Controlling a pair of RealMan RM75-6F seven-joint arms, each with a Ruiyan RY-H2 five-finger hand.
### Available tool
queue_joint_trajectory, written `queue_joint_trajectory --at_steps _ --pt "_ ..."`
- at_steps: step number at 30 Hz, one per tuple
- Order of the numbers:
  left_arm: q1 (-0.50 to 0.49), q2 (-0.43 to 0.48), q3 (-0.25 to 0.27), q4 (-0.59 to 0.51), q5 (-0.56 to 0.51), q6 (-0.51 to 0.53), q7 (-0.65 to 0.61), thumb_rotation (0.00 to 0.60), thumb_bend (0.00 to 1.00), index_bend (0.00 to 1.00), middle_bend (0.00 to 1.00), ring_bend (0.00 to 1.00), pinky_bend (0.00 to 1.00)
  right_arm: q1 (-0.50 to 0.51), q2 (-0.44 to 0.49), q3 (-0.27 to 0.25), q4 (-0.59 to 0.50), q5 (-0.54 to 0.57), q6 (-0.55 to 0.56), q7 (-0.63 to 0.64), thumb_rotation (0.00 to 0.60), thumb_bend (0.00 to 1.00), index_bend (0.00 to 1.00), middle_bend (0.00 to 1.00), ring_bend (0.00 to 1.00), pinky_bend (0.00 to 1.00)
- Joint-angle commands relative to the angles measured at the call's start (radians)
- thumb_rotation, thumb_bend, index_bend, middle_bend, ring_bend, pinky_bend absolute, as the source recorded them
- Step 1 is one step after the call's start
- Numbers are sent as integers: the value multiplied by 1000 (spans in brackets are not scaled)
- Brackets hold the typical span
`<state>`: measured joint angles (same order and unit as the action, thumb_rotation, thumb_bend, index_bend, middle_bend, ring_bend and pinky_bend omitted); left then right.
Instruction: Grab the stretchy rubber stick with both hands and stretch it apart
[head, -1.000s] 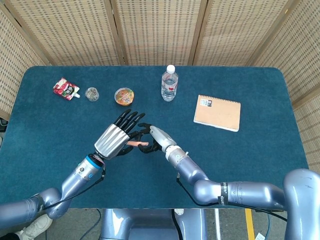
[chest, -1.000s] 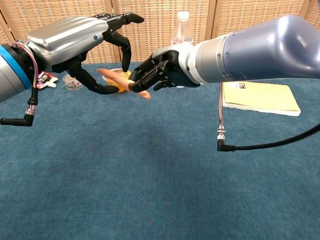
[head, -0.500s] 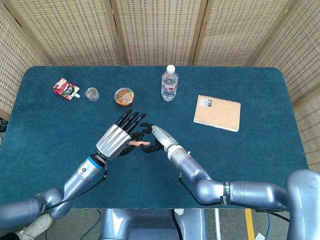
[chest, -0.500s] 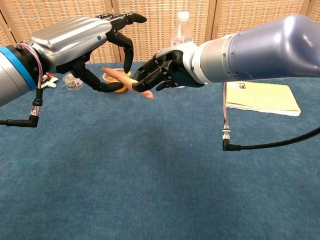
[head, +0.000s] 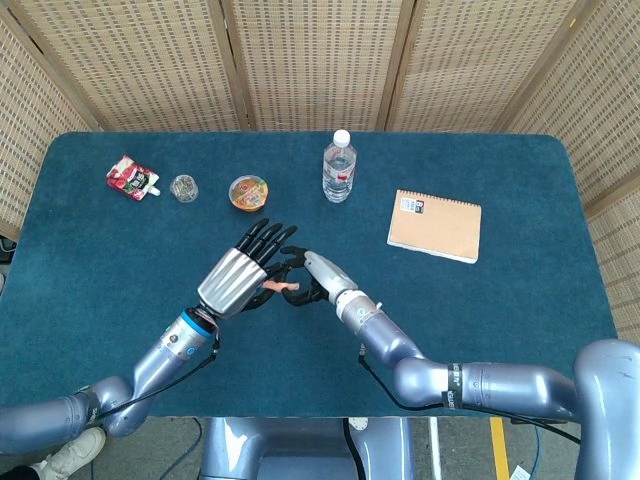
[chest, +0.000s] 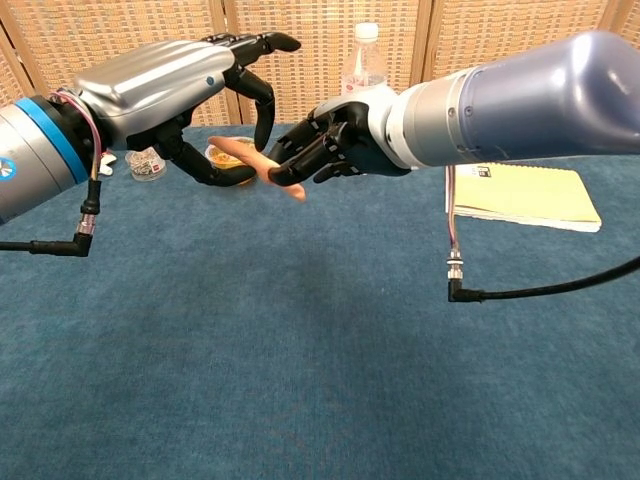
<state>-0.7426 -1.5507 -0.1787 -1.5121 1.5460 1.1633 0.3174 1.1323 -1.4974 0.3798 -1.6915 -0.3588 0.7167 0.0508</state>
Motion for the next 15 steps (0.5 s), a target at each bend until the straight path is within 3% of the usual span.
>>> queue_joint_trajectory --at_steps 1,15 --pt "-2 -3 1 1 -4 -2 0 600 361 579 0 0 0 -1 1 -1 0 -2 -2 3 600 629 660 181 0 0" --pt "-12 -16 0 12 -17 0 6 600 572 692 0 0 0 -10 9 -8 1 -17 -12 21 600 630 663 182 0 0"
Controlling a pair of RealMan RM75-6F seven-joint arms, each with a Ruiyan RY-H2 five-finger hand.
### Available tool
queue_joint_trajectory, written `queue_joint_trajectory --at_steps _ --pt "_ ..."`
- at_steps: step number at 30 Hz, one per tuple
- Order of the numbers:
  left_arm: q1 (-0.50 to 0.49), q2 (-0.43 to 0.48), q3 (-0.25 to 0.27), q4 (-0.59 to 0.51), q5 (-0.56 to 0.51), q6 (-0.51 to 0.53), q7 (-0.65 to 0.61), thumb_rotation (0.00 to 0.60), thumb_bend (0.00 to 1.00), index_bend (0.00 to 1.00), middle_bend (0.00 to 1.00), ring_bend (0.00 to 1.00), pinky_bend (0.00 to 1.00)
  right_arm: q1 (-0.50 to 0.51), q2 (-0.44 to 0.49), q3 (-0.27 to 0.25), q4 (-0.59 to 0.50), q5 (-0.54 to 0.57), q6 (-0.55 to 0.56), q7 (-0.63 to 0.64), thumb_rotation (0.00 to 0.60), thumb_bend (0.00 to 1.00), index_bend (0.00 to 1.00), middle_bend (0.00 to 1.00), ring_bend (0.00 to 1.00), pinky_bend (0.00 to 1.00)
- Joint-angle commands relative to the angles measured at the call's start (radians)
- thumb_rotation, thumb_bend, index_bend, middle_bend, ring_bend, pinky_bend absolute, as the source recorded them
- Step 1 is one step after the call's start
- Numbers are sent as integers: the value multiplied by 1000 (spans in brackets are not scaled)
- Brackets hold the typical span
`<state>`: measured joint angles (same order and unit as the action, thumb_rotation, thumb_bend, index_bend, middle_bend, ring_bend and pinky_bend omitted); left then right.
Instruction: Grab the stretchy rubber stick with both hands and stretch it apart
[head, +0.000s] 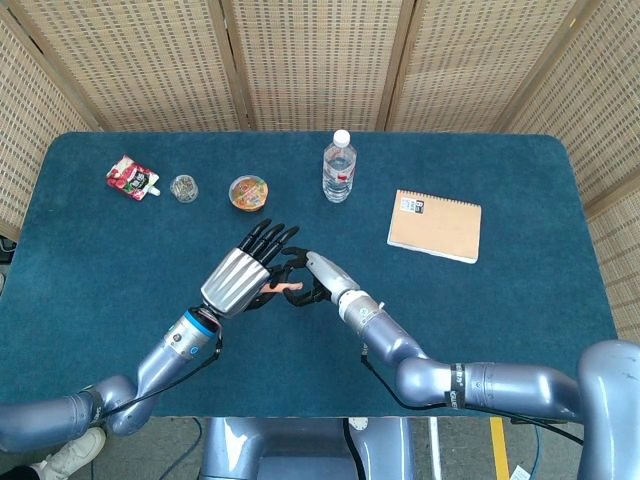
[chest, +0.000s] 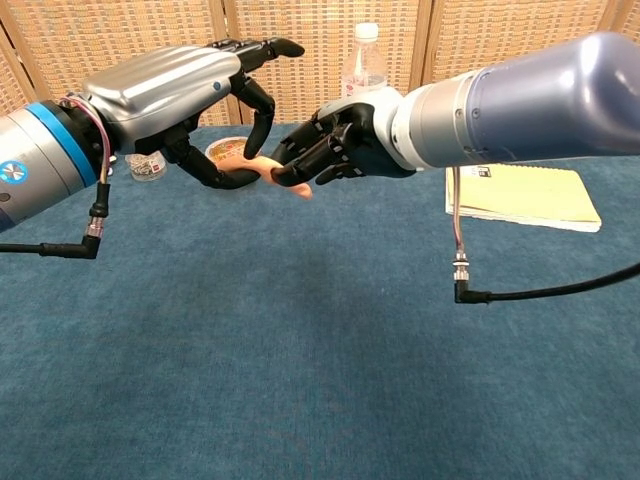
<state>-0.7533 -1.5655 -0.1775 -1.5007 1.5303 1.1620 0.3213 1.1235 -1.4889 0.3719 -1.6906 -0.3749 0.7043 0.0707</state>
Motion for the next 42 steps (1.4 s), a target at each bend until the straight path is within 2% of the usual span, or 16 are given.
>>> queue_joint_trajectory --at_steps 1,19,31,42 --pt "-2 -2 -2 0 -3 2 2 600 592 694 0 0 0 -2 3 -1 -1 -2 0 3 600 629 663 182 0 0" --pt "-2 27 -16 -24 -34 3 12 600 762 683 0 0 0 -21 26 -10 -7 -19 -8 22 600 630 664 183 0 0" --pt "19 86 -34 -31 -57 33 -14 600 777 710 0 0 0 -47 39 -18 -6 -44 -14 46 600 631 667 187 0 0" --pt "78 215 -72 -48 -86 107 -84 600 778 702 0 0 0 -97 78 -28 -28 -78 -9 74 600 631 669 188 0 0"
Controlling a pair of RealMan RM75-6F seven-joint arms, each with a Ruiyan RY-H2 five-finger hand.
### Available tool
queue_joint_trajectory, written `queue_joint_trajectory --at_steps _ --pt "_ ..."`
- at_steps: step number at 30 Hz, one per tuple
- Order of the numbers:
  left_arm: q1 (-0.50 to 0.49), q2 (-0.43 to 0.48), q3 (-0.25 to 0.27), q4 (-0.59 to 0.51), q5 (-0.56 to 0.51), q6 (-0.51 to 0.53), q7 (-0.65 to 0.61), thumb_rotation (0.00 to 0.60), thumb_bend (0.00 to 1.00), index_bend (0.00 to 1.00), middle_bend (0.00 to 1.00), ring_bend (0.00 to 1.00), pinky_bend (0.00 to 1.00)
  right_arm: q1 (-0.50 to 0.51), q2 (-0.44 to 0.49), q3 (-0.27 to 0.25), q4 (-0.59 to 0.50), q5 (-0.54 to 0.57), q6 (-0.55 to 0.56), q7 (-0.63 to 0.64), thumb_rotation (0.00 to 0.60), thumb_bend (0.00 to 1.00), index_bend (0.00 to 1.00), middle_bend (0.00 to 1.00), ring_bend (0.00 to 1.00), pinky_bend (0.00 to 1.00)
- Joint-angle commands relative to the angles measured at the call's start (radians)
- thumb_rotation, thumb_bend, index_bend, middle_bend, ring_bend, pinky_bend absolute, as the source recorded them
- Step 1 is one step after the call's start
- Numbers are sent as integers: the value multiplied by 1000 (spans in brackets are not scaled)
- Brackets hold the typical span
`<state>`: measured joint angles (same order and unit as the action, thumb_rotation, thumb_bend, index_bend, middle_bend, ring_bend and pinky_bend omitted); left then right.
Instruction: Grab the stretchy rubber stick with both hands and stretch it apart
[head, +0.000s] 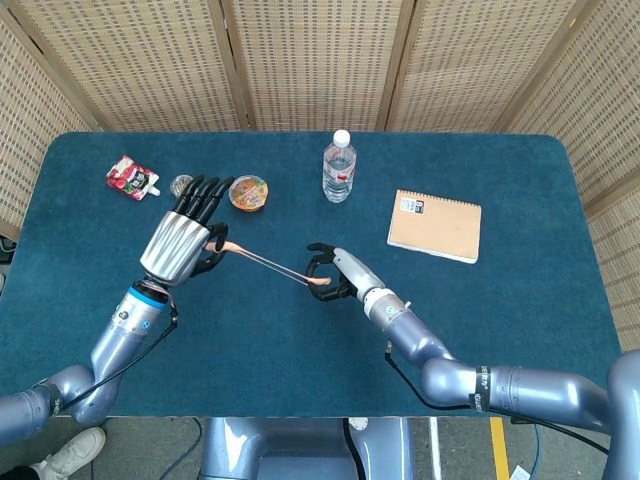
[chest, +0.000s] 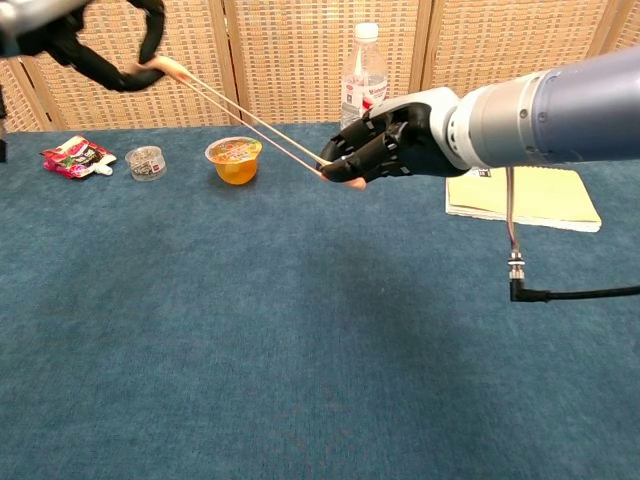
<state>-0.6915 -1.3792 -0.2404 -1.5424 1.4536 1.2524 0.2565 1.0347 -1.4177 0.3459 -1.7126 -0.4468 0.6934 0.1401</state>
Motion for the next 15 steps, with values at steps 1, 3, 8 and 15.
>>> queue_joint_trajectory --at_steps 1,3,8,15 --pt "25 45 -13 -8 -13 24 -29 600 778 702 0 0 0 -14 11 -2 -11 -11 3 8 600 631 669 188 0 0" --pt "38 70 -18 -11 -18 38 -42 600 777 703 0 0 0 -22 18 -4 -19 -17 7 11 600 631 669 188 0 0" --pt "91 152 -33 16 -46 81 -100 600 779 702 0 0 0 -54 44 -14 -41 -35 20 22 600 631 670 188 0 0" --pt "139 184 -30 112 -93 82 -207 600 780 704 0 0 0 -102 77 -21 -45 -65 12 55 600 631 672 188 0 0"
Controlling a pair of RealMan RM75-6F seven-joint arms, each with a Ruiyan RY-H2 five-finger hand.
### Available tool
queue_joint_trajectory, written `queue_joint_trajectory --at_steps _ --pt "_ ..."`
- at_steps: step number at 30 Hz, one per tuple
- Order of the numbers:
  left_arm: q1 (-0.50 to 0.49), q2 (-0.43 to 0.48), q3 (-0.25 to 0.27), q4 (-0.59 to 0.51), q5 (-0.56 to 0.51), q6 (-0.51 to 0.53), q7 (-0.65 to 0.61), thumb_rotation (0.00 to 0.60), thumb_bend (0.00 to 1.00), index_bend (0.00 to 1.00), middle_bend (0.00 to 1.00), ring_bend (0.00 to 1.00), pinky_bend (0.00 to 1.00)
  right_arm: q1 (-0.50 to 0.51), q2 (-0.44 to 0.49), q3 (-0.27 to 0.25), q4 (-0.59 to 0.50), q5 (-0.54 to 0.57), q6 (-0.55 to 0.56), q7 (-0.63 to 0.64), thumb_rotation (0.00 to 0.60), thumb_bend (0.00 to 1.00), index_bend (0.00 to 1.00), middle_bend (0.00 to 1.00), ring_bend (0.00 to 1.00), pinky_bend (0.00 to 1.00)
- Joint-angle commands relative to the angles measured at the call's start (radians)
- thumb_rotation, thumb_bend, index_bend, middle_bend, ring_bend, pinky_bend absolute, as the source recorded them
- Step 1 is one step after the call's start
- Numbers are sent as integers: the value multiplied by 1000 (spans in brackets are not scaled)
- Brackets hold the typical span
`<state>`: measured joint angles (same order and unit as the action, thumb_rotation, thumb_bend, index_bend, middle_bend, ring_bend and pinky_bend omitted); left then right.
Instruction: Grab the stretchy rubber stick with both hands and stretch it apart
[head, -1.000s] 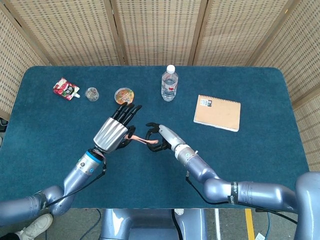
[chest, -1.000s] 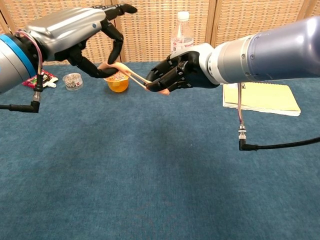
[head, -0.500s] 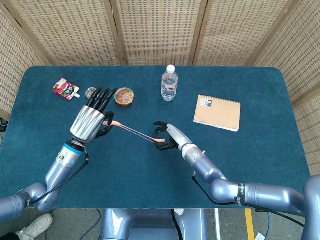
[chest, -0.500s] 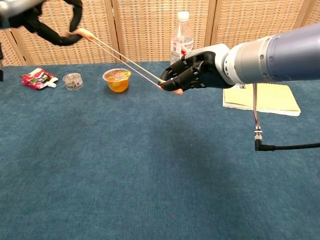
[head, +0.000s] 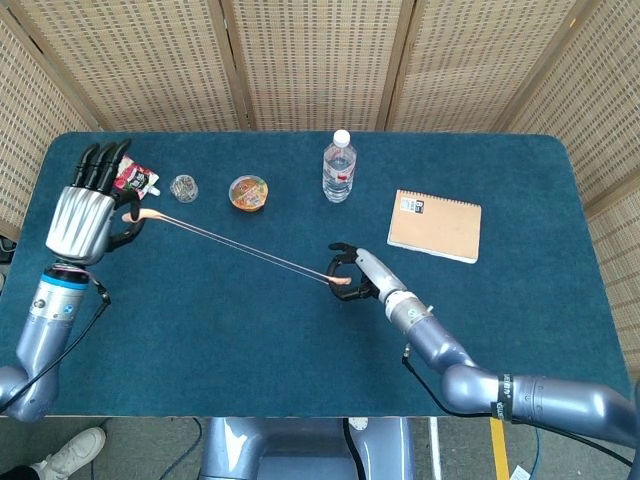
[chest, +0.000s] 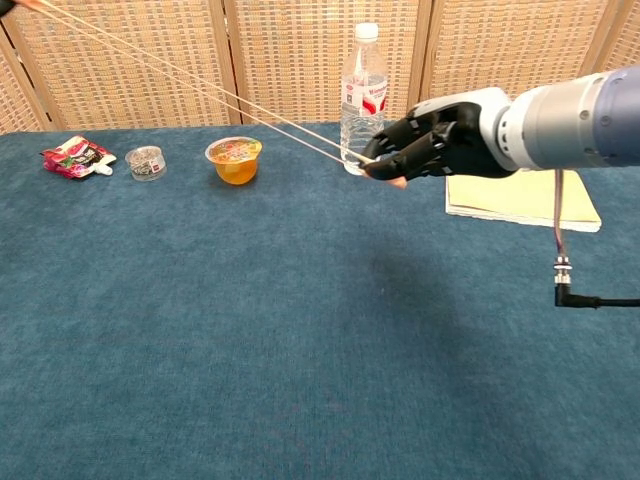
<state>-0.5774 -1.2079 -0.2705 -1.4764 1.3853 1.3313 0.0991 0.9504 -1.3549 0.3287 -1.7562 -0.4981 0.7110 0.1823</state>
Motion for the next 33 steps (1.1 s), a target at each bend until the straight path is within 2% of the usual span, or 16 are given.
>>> queue_joint_trajectory --at_steps 1,9,16,21,23,25,27,33 --pt "29 14 0 57 -29 2 -62 600 780 705 0 0 0 -24 20 -5 -2 -19 -8 17 600 631 672 189 0 0" --pt "52 17 -11 170 -70 -19 -188 600 780 716 0 0 0 -133 121 -23 -14 -114 -46 84 600 631 673 190 0 0" --pt "32 -2 -27 265 -92 -65 -259 600 781 718 0 0 0 -317 265 -23 -1 -285 -105 242 600 631 674 192 0 0" --pt "-2 -19 -38 332 -108 -120 -276 600 782 718 0 0 0 -475 370 -10 21 -452 -131 407 600 632 674 193 0 0" --pt "-32 -34 -48 385 -122 -164 -278 600 782 718 0 0 0 -574 433 -14 30 -577 -129 519 600 632 674 193 0 0" --pt "-51 -44 -54 418 -132 -193 -280 600 782 718 0 0 0 -625 464 -19 44 -669 -126 603 600 632 675 194 0 0" --pt "-82 -59 -65 466 -146 -231 -275 600 785 719 0 0 0 -684 496 -35 79 -788 -103 723 600 632 675 194 0 0" --pt "-166 -109 -120 569 -218 -330 -294 600 798 728 0 0 0 -763 529 -117 209 -1003 -8 1008 600 632 677 194 0 0"
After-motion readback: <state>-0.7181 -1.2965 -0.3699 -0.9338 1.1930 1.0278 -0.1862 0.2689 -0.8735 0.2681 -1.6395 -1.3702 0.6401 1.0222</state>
